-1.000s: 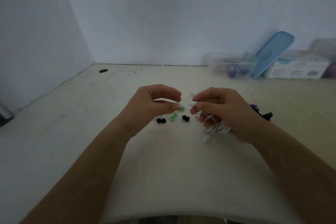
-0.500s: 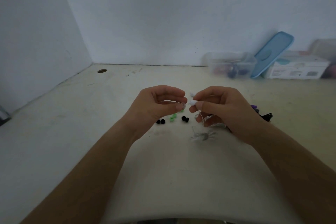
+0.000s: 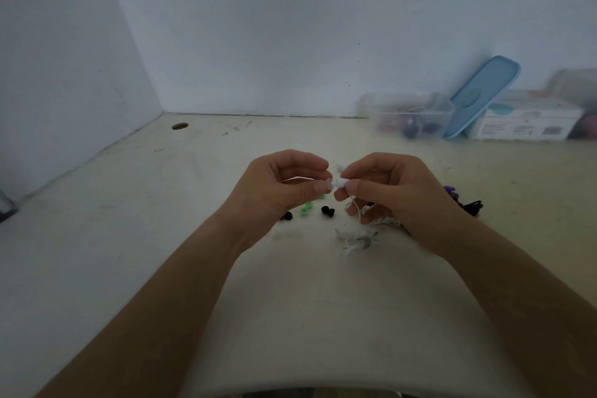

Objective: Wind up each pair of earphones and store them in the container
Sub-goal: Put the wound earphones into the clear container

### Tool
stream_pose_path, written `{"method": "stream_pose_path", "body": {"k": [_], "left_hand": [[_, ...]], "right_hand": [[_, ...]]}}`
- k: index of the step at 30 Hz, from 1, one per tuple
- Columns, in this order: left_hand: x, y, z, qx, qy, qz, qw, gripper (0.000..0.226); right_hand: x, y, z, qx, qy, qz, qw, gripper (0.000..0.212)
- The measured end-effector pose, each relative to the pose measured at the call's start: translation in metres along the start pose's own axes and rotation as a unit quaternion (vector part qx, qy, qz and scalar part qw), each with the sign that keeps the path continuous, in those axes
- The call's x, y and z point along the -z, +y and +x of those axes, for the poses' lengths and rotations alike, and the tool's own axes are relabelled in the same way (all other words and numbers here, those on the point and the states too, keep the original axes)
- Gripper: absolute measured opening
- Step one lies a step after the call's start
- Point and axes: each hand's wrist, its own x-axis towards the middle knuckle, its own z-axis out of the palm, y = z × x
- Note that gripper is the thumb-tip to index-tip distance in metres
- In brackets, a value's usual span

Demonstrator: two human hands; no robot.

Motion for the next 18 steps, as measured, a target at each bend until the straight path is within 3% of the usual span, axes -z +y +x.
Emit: {"method": "stream_pose_path", "body": {"k": [18], "left_hand": [[-0.0004,0.0004,-0.0007,0.010,-0.020,-0.043,0.999,0.025]], "right_hand": [[0.0007,-0.0015,-0.0001,0.005,0.008,-0.004,1.000,0.007]]}}
